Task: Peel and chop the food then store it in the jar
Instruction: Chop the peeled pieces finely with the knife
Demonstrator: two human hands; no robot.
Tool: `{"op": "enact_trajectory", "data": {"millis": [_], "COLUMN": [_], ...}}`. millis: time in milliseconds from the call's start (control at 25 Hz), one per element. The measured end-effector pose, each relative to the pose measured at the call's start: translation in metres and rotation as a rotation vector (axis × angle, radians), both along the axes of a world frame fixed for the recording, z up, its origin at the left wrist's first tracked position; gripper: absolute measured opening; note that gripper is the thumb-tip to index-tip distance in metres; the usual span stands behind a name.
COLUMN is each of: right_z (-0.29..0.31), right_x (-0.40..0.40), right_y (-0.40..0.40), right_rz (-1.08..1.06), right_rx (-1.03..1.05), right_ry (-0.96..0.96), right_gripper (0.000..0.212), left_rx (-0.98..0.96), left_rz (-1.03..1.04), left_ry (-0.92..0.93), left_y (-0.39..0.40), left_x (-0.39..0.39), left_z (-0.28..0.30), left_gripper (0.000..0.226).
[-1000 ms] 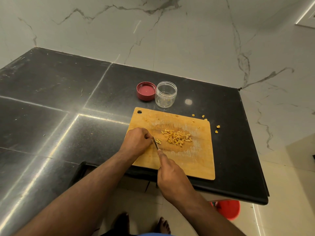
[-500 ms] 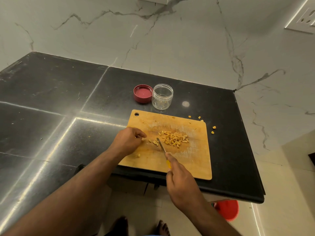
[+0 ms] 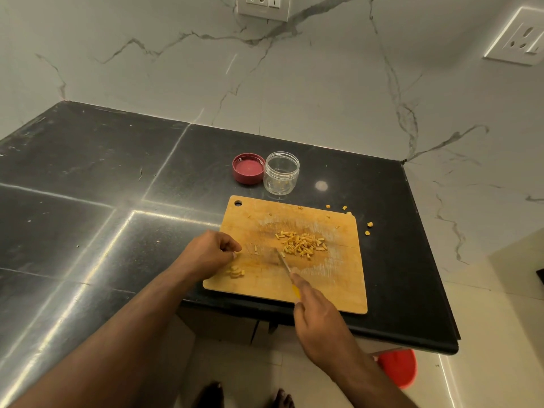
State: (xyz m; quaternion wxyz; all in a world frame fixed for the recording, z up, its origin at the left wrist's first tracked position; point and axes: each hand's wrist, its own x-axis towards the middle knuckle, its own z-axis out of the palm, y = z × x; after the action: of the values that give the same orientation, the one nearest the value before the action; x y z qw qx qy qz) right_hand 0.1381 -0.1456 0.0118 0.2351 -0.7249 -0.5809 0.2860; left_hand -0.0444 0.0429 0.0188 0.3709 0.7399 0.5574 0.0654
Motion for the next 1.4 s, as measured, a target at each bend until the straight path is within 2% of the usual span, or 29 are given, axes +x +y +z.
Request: {"op": "enact_trajectory", "data": {"millis": [80, 280, 480, 680, 800, 920, 1080, 1400], "right_z": [-0.001, 0.001, 0.004, -0.002, -0.005, -0.003, -0.002, -0.001], "right_x": [-0.001, 0.013, 0.002, -0.014, -0.007, 0.010, 0.005, -0.003], "right_y": [-0.003, -0.006, -0.004, 0.018, 0.020, 0.010, 0.002, -0.002], "right_rz": [0.036, -0.089, 0.074, 0.148, 0.067, -0.074, -0.021, -0.003], "right_rx": [-0.035, 0.033, -0.041, -0.008, -0.001, 0.057, 0.056, 0.022], "right_ry": [-0.013, -0.016, -0.013, -0.107, -0.135, -0.064, 0.024, 0.043], "right_gripper": [0.052, 0.052, 0.052, 0.053, 0.053, 0.053, 0.053, 0.051], "left_rx": [-0.011, -0.052, -0.079, -0.088, -0.095, -0.111, -0.097, -0.034], "left_rz": [-0.023, -0.091, -0.108, -0.098, -0.116, -0.130, -0.151, -0.252], "left_ry": [0.008, 0.061, 0.092, 0.102, 0.111, 0.105, 0.102, 0.201], "left_y": [-0.001, -0.001, 0.001, -0.001, -0.005, -0.007, -0.009, -0.016], "left_x": [0.001, -0.002, -0.008, -0.007, -0.009, -0.014, -0.012, -0.006], "left_z": [0.000, 0.002, 0.006, 0.009, 0.010, 0.010, 0.012, 0.009], "left_gripper": [0.021, 0.013, 0.011, 0.017, 0.017, 0.020, 0.022, 0.017]}}
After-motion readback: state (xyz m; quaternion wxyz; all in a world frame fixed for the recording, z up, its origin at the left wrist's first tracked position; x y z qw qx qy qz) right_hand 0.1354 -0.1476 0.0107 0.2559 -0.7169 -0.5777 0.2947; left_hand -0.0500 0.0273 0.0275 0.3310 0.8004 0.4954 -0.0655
